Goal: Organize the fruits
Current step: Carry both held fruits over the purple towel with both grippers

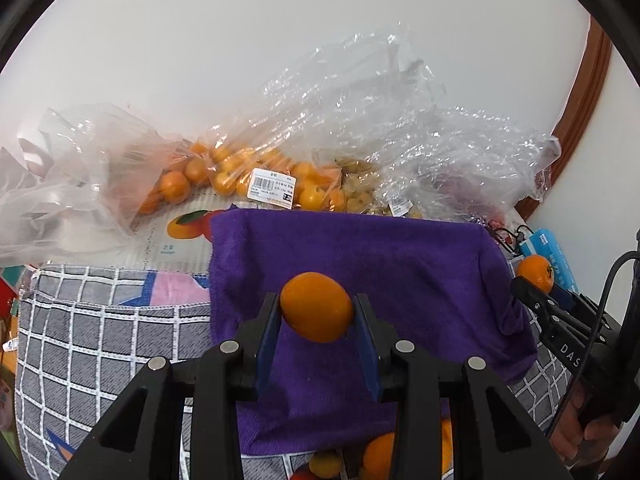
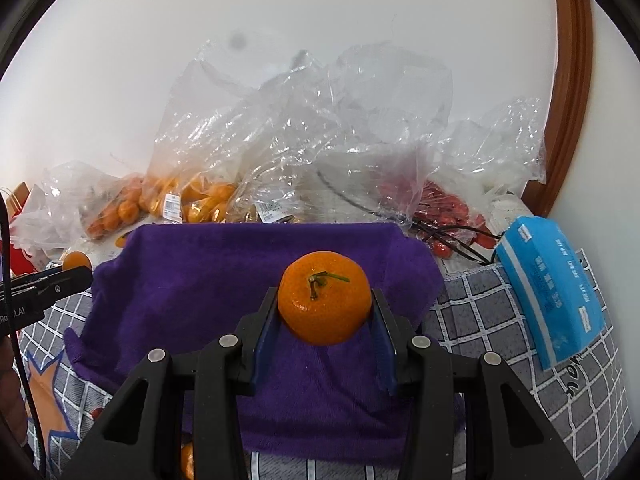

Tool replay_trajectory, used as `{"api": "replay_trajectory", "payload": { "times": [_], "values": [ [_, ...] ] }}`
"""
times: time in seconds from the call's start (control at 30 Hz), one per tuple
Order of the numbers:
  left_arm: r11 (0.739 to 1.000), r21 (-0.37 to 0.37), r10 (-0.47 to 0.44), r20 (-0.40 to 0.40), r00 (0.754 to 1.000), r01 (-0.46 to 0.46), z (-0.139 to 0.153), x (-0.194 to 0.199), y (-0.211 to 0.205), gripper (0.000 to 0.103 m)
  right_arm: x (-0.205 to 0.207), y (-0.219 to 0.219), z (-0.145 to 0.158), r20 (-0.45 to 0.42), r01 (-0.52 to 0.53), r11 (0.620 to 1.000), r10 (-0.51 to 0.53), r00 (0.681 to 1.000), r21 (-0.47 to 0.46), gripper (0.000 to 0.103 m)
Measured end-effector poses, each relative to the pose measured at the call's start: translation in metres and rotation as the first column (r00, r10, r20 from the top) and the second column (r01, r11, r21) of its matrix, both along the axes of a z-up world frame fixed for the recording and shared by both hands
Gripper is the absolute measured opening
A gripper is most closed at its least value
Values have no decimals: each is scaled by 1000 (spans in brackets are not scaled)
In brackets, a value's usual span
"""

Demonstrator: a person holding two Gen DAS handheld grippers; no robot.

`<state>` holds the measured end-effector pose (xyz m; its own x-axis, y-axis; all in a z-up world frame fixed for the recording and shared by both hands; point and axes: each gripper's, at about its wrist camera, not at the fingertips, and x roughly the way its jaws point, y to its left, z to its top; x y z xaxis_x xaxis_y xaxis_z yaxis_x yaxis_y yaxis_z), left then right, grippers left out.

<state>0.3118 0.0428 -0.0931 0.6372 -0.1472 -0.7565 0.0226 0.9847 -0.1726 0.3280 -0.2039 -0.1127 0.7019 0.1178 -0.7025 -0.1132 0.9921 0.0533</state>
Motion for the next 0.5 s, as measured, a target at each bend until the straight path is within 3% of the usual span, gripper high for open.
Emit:
{"api": "replay_trajectory", "payload": {
  "times": [0.5],
  "values": [
    [1000, 11, -13, -82, 997, 14, -39, 24, -13, 35, 18, 2, -43, -72, -21, 1000, 21, 997, -1, 43]
  ]
}}
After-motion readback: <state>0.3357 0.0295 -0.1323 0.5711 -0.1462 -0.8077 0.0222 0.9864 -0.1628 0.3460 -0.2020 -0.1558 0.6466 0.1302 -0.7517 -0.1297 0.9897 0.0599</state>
